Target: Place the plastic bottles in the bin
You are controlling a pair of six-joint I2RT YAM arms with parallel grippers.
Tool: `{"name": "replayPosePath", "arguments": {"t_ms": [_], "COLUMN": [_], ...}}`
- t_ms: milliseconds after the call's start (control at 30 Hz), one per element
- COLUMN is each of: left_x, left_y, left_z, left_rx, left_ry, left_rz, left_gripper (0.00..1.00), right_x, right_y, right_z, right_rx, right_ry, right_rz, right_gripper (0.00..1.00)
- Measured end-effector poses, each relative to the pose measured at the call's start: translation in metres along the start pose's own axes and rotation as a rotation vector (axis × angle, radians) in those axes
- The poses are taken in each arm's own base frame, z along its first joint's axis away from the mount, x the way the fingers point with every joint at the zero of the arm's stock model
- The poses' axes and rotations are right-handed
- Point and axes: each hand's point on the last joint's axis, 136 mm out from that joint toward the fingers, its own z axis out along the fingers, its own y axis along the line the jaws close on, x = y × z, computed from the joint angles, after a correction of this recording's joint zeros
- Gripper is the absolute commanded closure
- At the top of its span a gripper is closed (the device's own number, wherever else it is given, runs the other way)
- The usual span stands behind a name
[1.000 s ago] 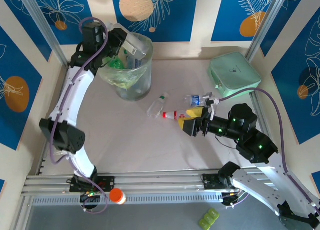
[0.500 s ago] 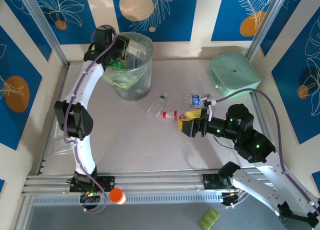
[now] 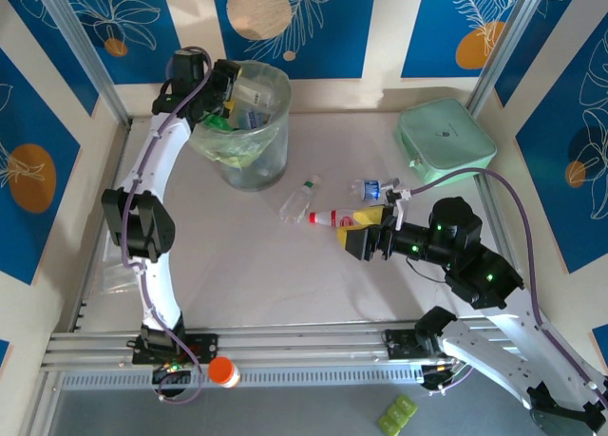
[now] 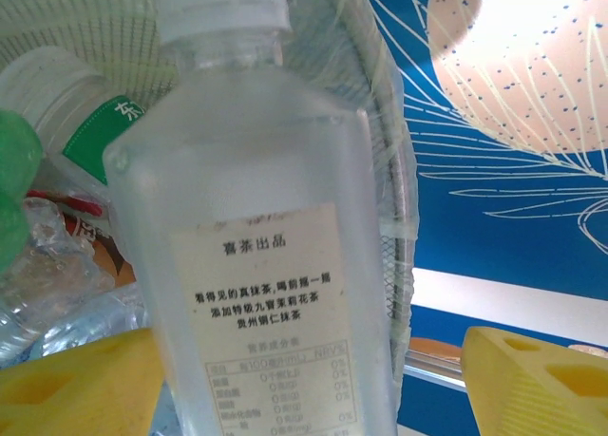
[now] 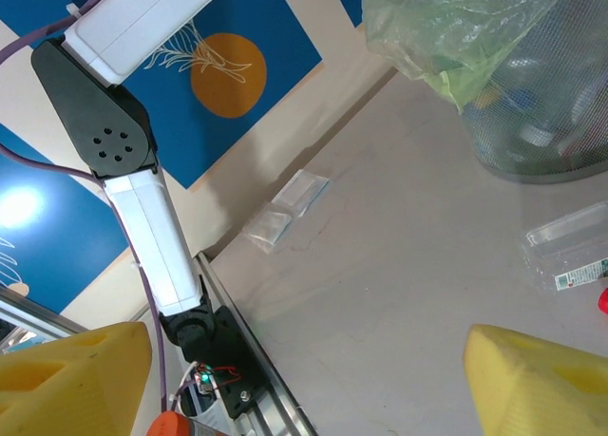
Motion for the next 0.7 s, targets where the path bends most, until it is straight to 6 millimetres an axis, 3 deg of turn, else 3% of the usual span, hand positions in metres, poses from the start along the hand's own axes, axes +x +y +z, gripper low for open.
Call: {"name": "replayPosePath", "arguments": {"t_ms": [200,333,467,700], "left_x": [-0.009,-0.008,-0.006,-0.002], "left_y": [0.000,-0.002,-0.012,-0.025], "left_z": [-0.003,-0.010,-0.028,-0.054], "left_rx": [0.005,0.000,0.007,0.021], "left_ry": [-0.010,-0.010,-0.013,-0.018], "left_rz": [-0.001,0.040,0.091,0.176], "left_gripper": [0.19,0.30,0.42,0.48], "right_x": [-0.001,-0.003,-0.002,-0.002], "right_y": [0.000,0.001,-0.001,-0.005], "right_z": [-0.001,-0.001,-0.001,-0.003], "right_rx": [0.008,0.009,0.015,0.044], "right_ry": [0.000,0.000,0.003,0.001], "right_rz": [-0.013,-0.017,-0.014,-0.013], "right_gripper": [0.14,0.14,0.14,0.15]}}
